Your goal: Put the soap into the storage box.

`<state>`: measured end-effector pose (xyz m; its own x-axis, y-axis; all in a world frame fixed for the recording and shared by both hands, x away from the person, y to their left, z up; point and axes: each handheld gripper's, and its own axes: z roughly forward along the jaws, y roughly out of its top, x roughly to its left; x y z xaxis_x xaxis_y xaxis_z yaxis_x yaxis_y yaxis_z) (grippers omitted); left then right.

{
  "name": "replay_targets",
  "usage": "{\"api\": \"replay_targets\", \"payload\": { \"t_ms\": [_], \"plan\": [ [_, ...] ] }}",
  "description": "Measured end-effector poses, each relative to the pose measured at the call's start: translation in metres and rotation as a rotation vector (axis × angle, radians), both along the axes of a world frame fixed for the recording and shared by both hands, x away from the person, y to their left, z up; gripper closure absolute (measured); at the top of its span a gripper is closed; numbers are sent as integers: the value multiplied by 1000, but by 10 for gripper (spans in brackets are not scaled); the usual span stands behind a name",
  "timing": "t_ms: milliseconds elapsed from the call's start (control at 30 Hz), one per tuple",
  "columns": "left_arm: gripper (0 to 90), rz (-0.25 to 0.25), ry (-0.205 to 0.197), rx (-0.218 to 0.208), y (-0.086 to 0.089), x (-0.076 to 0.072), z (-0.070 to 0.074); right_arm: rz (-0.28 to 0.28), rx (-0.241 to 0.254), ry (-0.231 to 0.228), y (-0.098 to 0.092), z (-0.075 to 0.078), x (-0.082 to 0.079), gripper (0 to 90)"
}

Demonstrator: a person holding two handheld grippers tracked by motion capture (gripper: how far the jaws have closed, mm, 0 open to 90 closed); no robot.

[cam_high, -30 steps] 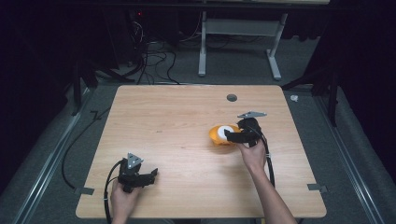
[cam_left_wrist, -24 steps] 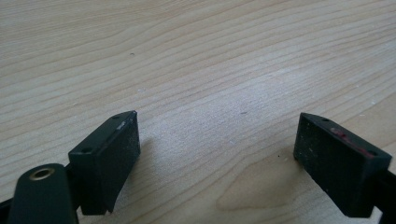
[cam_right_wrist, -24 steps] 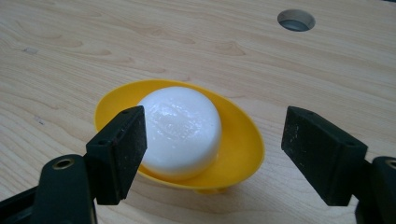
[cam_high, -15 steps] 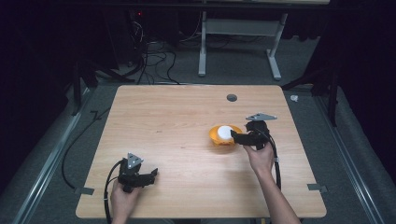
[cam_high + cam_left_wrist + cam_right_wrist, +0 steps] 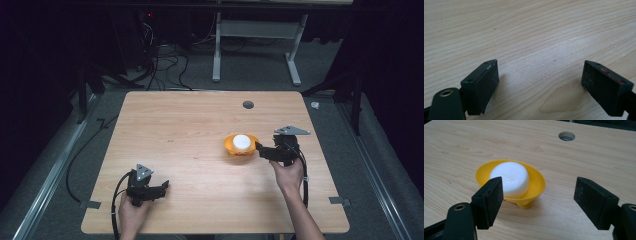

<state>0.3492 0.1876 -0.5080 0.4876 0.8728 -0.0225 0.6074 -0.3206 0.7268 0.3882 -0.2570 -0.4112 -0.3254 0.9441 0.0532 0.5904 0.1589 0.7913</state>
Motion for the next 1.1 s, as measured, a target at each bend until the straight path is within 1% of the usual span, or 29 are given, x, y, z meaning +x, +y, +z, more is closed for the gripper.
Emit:
{"api": "replay_targets", "payload": {
  "t_ms": [167, 300, 433, 667, 767, 867, 933, 1100],
  "plan": [
    [149, 0, 0, 0, 0, 0, 0, -15, 15, -4, -7, -1, -8, 243],
    [149, 0, 0, 0, 0, 0, 0, -12, 19, -16, -11, 1, -17, 244],
    [149, 0, 0, 1, 0, 0, 0, -8, 14, -21, -14, 1, -22, 245],
    [149, 1, 0, 1, 0, 0, 0, -17, 34, -38, -23, -1, -31, 247],
    [149, 1, 0, 0, 0, 0, 0, -21, 32, -38, -25, -2, -33, 247],
    [149, 1, 0, 0, 0, 0, 0, -24, 30, -40, -29, -4, -39, 248],
    [149, 1, 0, 0, 0, 0, 0, -25, 26, -39, -30, -5, -41, 248],
    [149, 2, 0, 0, 0, 0, 0, -39, 32, -41, -37, -8, -45, 248]
  ]
}}
